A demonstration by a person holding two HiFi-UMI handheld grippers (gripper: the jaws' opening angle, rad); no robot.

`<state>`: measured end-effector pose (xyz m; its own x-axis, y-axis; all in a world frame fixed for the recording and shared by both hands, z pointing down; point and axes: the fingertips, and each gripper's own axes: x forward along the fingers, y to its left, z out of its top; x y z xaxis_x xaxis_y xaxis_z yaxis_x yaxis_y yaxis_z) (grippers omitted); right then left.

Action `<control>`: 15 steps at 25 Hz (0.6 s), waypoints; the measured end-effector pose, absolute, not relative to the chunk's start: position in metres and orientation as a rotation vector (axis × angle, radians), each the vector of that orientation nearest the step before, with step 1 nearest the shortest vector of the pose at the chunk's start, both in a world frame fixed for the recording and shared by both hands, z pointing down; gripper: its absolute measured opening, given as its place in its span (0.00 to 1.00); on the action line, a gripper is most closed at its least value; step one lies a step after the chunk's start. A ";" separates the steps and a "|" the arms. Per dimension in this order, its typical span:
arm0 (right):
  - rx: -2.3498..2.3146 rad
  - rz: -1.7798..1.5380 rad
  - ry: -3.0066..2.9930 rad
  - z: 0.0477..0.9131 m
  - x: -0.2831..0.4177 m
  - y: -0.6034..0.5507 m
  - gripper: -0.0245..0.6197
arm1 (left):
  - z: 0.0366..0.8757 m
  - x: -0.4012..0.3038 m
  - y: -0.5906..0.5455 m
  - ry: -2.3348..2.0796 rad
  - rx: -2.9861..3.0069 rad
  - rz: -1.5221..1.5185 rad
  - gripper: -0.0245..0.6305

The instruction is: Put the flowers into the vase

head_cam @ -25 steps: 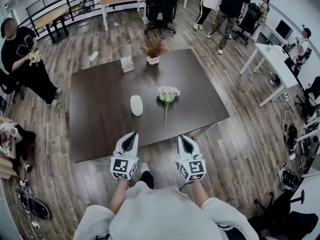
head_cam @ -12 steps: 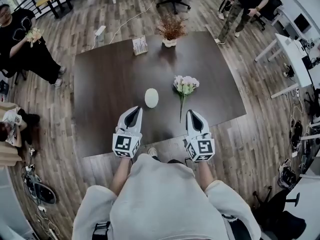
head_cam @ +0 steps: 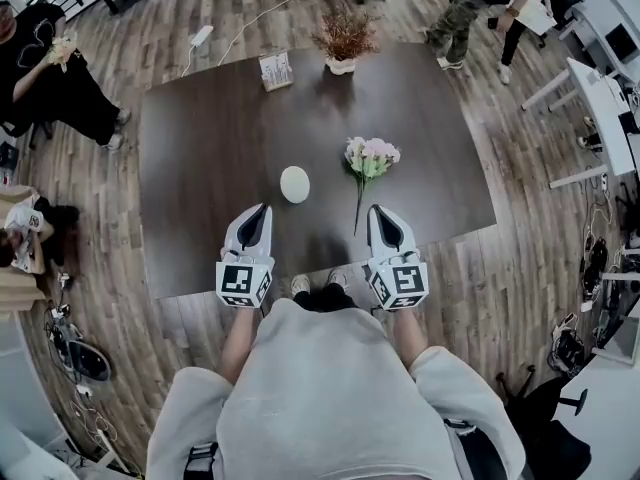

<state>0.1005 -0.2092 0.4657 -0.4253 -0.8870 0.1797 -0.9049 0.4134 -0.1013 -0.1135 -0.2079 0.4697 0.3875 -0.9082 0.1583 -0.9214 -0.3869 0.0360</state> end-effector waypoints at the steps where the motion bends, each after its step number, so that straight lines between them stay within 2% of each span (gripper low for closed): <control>1: 1.615 0.293 -2.554 0.470 0.102 -0.212 0.03 | 0.473 -0.114 -0.210 -1.677 2.501 0.181 0.05; 15: 1.524 0.531 -2.399 0.567 0.119 -0.213 0.03 | 0.561 -0.101 -0.208 -1.603 2.386 0.338 0.05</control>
<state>0.1191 -0.2134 0.5666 -0.4216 -0.8157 0.3961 -0.9066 0.3865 -0.1692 -0.1010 -0.2081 0.5607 0.3690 -0.8708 0.3250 -0.9279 -0.3655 0.0743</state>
